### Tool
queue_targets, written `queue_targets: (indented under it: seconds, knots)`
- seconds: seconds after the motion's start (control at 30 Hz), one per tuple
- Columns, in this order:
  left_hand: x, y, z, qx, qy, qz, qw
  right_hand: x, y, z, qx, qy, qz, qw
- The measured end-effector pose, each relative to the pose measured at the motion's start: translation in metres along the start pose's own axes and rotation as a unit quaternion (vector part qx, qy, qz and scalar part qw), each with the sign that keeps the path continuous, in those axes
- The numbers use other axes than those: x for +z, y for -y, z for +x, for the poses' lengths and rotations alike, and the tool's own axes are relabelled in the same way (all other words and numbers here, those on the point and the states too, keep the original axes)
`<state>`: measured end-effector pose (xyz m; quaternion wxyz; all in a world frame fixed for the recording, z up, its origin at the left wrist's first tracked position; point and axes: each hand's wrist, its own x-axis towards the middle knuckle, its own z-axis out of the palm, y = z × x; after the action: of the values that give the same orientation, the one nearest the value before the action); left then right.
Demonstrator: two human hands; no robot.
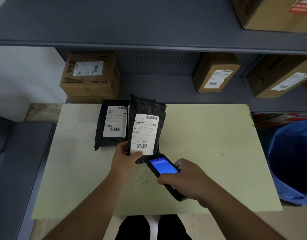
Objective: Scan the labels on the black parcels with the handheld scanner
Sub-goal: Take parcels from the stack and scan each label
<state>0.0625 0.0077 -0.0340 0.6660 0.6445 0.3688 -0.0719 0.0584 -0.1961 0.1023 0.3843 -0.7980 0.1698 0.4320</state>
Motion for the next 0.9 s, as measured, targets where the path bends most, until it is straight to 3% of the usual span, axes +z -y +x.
queue_targets:
  seconds: [0.53, 0.9]
  knots:
    - [0.010, 0.005, -0.001, 0.003, 0.029, -0.009, 1.000, -0.002, -0.010, -0.001, 0.009, -0.007, 0.032, 0.999]
    - [0.060, 0.005, -0.006, -0.018, 0.045, 0.015, 0.999, -0.030, -0.033, -0.001, 0.009, -0.032, 0.062, 0.998]
